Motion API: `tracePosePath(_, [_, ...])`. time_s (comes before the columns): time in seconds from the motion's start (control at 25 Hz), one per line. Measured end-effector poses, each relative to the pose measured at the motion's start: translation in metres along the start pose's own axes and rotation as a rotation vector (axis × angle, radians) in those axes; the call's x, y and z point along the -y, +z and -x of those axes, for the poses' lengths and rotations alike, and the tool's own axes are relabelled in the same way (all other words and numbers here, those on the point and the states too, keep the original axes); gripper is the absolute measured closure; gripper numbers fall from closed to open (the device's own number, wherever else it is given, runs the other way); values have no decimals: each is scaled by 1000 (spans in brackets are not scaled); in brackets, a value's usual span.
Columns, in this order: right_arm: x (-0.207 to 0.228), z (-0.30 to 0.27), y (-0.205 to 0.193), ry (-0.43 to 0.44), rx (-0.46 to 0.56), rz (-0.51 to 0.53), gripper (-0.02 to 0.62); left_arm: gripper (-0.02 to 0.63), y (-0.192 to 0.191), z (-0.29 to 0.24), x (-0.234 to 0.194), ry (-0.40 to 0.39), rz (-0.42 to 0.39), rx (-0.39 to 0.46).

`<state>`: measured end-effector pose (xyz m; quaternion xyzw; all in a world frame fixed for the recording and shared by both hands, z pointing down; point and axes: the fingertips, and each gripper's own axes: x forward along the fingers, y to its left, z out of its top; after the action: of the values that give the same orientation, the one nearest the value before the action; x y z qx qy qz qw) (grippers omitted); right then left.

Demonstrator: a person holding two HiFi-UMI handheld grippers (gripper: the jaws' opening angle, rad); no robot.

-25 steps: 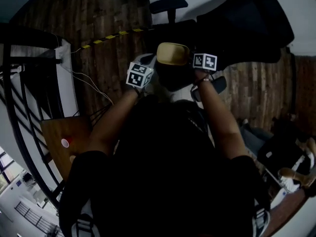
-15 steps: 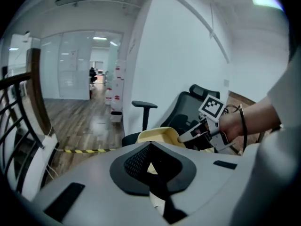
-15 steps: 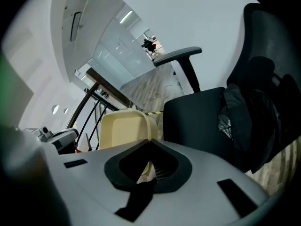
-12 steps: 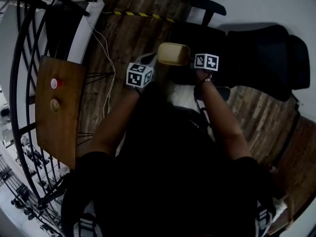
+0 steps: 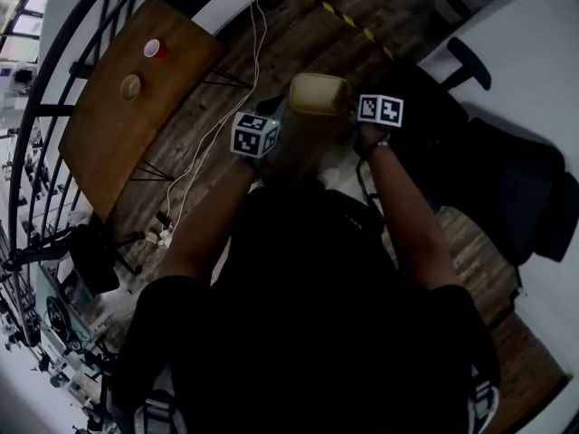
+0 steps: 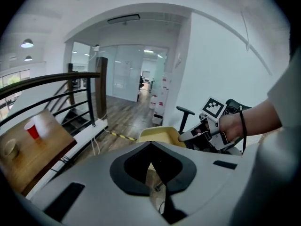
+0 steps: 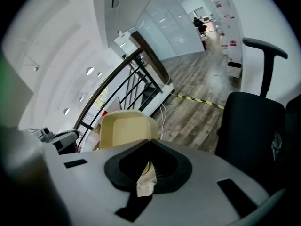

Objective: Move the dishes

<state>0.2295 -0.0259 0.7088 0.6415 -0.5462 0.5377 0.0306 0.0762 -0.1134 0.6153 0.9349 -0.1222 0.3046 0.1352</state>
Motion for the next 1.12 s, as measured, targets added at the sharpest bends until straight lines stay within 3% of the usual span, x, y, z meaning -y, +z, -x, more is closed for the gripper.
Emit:
tracePosePath(0.36, [-153,-76,-38,89,-115,190,577,611,-84,144,-107,208,185,82])
tracePosePath(0.52, [-227,-99,-76,127,-157,270,577,611,-140,212,-136,272,265,102])
tracePosePath(0.76, [-348,-141,-130,198,-203,378,578,611,-203,315,-184,351,297,138])
tracePosePath(1.12, [-473,-183,-176,255,-282,517,577,611,-273,427,-239,479,403,222])
